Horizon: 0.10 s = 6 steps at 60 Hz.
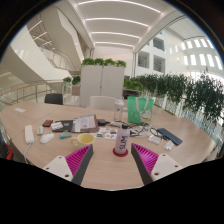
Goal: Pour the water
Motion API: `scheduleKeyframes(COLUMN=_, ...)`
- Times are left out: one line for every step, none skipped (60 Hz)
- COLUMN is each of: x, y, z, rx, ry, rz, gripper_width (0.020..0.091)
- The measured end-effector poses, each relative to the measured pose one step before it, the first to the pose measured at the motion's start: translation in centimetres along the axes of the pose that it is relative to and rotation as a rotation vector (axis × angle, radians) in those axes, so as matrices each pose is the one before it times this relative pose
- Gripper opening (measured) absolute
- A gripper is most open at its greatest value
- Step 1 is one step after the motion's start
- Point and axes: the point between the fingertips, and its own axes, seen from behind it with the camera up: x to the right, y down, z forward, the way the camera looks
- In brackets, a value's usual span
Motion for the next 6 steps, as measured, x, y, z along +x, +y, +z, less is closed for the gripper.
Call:
scheduleKeyframes(x=-0.418, y=-0.153, z=-0.898, rx=0.00438, ry=0.00221, rz=0.0043, gripper_width=0.0845)
scheduleKeyframes(x=-0.349, y=-0.105, z=-0.906, rx=0.00134, ry=0.00149, rz=0.0047, gripper_width=0.0844)
scheduleKeyframes(x=-0.309, y=-0.124, z=-0.92, rx=-0.00041, ry=0.00179, rz=0.0046, gripper_width=0.0843)
scheduleKeyframes(x=-0.221, y=-0.055, z=-0.846, rx=-0.00161, ry=0.00267, rz=0.005, gripper_width=0.0843)
scheduleKeyframes(x=-0.198, y=-0.039, z=-0.806, rx=-0.00221, ry=0.00327, rz=0.0056, gripper_width=0.0842)
scheduleKeyframes(x=-0.18, y=-0.033, z=-0.811, rx=-0.00195, ry=0.00387, rz=0.0059, gripper_width=0.0844)
